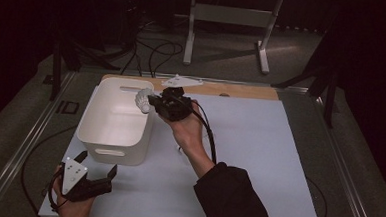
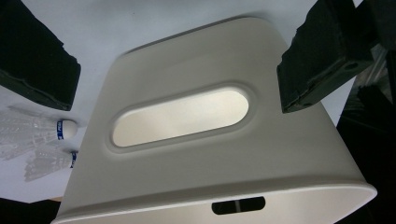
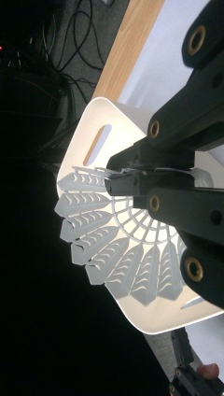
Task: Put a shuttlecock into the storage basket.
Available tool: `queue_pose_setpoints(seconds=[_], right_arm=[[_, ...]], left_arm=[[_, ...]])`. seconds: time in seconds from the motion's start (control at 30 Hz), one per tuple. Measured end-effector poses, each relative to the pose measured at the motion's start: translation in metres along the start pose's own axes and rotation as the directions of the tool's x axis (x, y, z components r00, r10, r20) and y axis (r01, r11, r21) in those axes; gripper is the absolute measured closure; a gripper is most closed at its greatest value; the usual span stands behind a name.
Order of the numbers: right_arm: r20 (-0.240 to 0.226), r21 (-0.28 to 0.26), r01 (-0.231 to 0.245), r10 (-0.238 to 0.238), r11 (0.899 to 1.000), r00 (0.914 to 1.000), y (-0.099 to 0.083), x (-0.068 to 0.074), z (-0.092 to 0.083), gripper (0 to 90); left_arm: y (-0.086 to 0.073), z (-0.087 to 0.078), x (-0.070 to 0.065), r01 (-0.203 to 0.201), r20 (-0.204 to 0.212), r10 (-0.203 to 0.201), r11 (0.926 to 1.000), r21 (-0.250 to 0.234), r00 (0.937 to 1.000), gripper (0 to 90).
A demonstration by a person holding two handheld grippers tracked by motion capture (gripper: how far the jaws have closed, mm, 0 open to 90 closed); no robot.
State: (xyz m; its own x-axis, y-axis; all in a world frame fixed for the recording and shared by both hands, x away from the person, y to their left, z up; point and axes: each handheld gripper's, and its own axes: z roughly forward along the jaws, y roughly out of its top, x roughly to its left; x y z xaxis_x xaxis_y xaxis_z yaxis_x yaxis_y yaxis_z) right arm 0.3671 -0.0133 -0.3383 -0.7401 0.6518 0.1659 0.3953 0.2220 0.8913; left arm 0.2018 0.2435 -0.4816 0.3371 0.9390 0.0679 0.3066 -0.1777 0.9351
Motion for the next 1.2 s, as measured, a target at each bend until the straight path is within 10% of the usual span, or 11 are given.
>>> queue_pose_setpoints(seconds=[0.6, 0.77, 1.2], right_arm=[[-0.040, 0.036, 0.023, -0.021, 0.999, 0.9990, -0.001, 0.014, 0.021, 86.6], [-0.070, 0.100, 0.016, -0.009, 0.995, 0.9975, -0.002, 0.014, 0.030, 40.3], [0.000, 0.095, 0.089, -0.090, 0.992, 0.9960, 0.001, 0.014, 0.019, 13.5]], left_arm=[[0.000, 0.000, 0.000, 0.004, 0.000, -0.004, 1.0000, -0.001, 1.0000, 0.0], [0.000, 0.000, 0.000, 0.005, -0.001, -0.005, 1.0000, -0.001, 1.0000, 0.0], [0.000, 0.001, 0.001, 0.003, -0.002, -0.003, 1.0000, 0.004, 1.0000, 0.0]])
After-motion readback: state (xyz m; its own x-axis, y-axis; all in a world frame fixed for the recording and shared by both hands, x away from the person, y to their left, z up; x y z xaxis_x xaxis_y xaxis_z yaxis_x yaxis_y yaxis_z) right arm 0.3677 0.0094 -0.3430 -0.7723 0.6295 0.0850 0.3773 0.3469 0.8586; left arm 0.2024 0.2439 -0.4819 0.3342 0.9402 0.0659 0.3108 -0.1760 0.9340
